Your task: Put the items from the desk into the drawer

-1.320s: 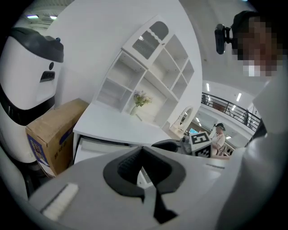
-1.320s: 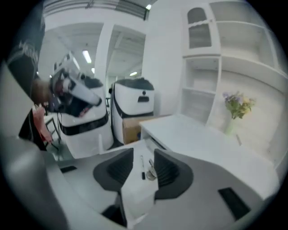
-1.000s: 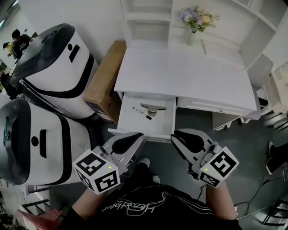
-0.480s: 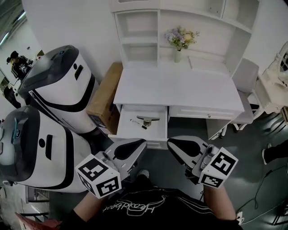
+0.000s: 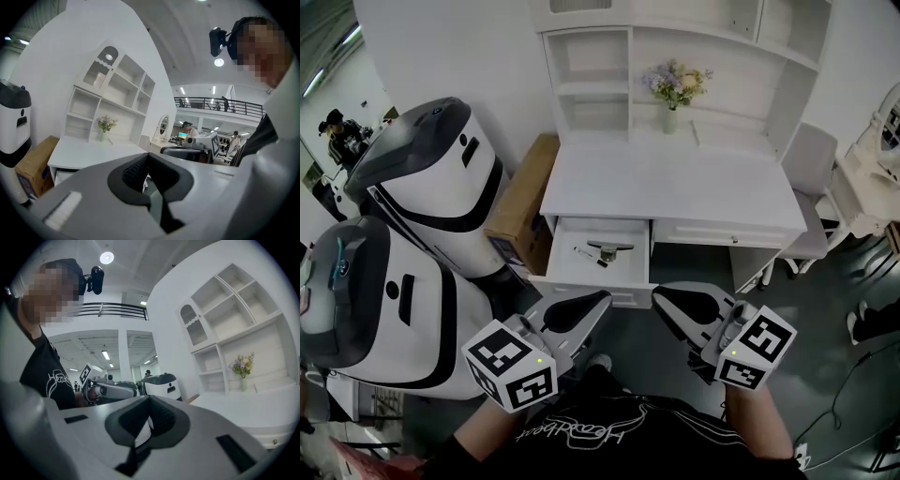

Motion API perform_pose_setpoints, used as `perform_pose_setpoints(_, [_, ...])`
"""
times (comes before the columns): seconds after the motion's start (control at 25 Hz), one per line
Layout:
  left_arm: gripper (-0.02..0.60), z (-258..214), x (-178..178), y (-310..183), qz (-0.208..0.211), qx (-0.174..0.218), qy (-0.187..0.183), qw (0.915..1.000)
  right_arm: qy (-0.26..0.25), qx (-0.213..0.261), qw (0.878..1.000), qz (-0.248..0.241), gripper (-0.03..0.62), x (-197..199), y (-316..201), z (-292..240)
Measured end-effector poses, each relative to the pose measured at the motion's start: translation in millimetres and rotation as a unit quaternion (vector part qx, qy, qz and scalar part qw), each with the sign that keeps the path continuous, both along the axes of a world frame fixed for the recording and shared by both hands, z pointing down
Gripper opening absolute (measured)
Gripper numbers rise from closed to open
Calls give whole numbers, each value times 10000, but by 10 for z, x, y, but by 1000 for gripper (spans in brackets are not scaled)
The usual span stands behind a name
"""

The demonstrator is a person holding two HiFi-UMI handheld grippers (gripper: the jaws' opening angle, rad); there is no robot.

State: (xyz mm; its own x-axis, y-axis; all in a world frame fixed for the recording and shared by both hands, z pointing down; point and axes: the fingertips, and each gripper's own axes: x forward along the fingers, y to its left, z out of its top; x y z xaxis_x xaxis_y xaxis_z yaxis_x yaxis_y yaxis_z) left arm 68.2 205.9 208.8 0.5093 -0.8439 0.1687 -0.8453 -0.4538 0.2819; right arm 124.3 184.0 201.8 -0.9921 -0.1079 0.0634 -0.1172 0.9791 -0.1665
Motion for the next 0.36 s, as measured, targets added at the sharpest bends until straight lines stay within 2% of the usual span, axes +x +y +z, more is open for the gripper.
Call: perform_pose_setpoints(0.36, [8, -35, 29, 89, 27, -25, 3, 10000, 68, -11, 10000, -13, 8, 6, 94, -37])
